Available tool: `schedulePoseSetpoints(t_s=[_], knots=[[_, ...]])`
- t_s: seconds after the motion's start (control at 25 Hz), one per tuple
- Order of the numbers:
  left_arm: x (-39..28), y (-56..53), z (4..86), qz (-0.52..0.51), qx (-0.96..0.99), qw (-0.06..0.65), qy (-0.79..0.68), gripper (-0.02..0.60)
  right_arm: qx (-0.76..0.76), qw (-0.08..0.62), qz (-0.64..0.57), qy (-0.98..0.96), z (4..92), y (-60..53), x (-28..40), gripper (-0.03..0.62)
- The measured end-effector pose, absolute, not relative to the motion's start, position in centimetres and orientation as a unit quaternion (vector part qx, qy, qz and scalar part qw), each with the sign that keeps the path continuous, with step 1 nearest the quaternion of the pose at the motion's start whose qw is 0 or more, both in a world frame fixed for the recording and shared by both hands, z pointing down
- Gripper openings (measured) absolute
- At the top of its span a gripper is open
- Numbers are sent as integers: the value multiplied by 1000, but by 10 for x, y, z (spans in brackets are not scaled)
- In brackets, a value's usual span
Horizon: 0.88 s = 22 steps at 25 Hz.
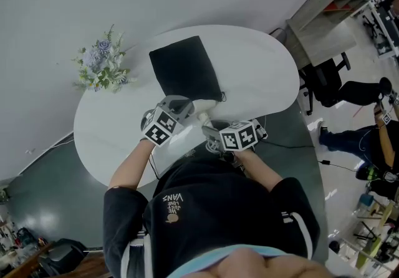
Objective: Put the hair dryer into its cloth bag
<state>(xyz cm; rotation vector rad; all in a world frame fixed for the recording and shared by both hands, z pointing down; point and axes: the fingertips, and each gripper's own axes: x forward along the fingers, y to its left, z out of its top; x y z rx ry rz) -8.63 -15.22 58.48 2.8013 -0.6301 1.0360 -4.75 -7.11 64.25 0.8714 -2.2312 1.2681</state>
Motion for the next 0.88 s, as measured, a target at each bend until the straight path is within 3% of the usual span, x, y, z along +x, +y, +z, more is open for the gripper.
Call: schedulePoseSetpoints(t_s=[0.88], knots=[[-76,-135,566,338,930,-27,-142,21,342,256,415,-803,645,-128,-57,183]])
